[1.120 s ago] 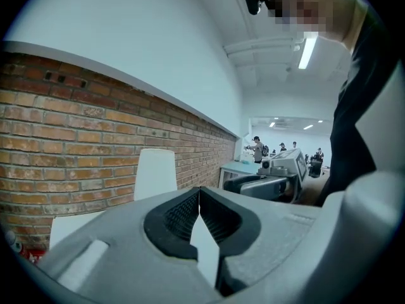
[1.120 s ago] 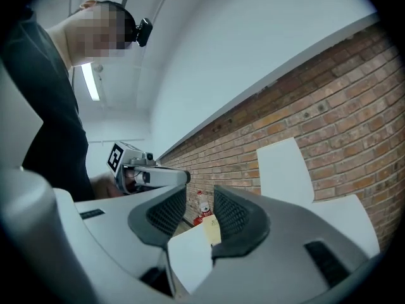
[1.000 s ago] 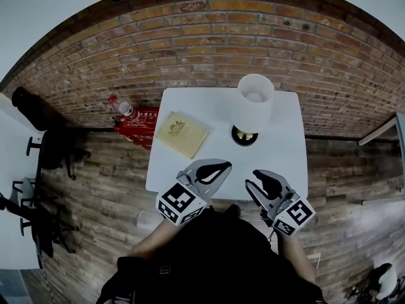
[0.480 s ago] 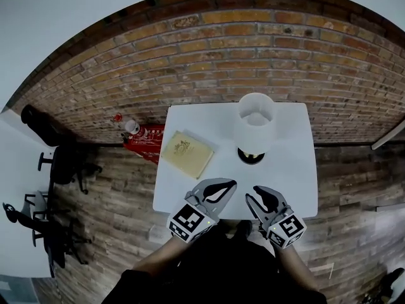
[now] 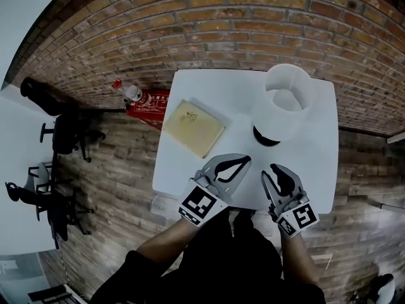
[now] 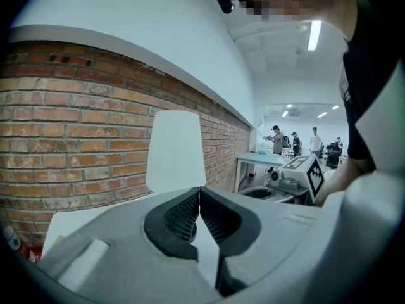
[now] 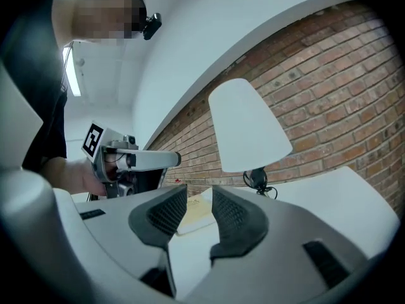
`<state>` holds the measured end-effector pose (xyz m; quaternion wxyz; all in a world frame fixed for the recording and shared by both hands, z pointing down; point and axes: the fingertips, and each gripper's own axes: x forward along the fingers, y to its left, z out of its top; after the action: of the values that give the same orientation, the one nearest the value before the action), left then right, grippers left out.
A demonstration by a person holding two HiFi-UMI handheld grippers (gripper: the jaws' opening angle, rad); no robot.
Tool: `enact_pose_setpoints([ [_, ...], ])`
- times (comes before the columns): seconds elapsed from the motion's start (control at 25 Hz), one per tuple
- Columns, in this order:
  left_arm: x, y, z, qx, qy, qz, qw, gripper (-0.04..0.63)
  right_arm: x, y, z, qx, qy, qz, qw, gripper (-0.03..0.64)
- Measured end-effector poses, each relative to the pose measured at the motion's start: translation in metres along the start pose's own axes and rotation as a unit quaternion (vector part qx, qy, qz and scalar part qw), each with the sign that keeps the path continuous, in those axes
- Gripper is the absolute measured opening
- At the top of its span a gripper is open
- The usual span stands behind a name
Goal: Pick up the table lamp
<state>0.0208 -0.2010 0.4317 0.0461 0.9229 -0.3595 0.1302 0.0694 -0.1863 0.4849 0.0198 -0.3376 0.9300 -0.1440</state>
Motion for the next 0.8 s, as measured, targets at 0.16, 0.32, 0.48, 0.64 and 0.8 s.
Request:
enact_pose_setpoints([
  [0.16, 0.017, 0.019, -0.026, -0.005, -0.008, 0.018, 0.9998, 0.009, 0.021, -0.026, -0.019, -0.026, -0.007, -0.016, 1.000, 0.132],
  [0.32, 0.037, 0.042, -0.055, -0.005, -0.004, 0.036, 0.9993, 0.009, 0.046, -0.055, -0.032, -0.055, -0.013, -0.047, 0.997, 0.150],
  [0.48, 0.053, 0.069, -0.074, 0.005, -0.002, 0.074, 0.9972, 0.009, 0.068, -0.083, -0.052, -0.068, 0.008, -0.080, 0.994, 0.214],
  [0.64, 0.062, 0.085, -0.081, 0.009, -0.004, 0.083, 0.9965, 0.009, 0.084, -0.109, -0.059, -0.086, -0.005, -0.131, 0.988, 0.254],
  [0.8, 0.076, 0.091, -0.088, 0.005, -0.008, 0.081, 0.9967, 0.009, 0.093, -0.125, -0.059, -0.123, -0.020, -0.170, 0.978, 0.272],
])
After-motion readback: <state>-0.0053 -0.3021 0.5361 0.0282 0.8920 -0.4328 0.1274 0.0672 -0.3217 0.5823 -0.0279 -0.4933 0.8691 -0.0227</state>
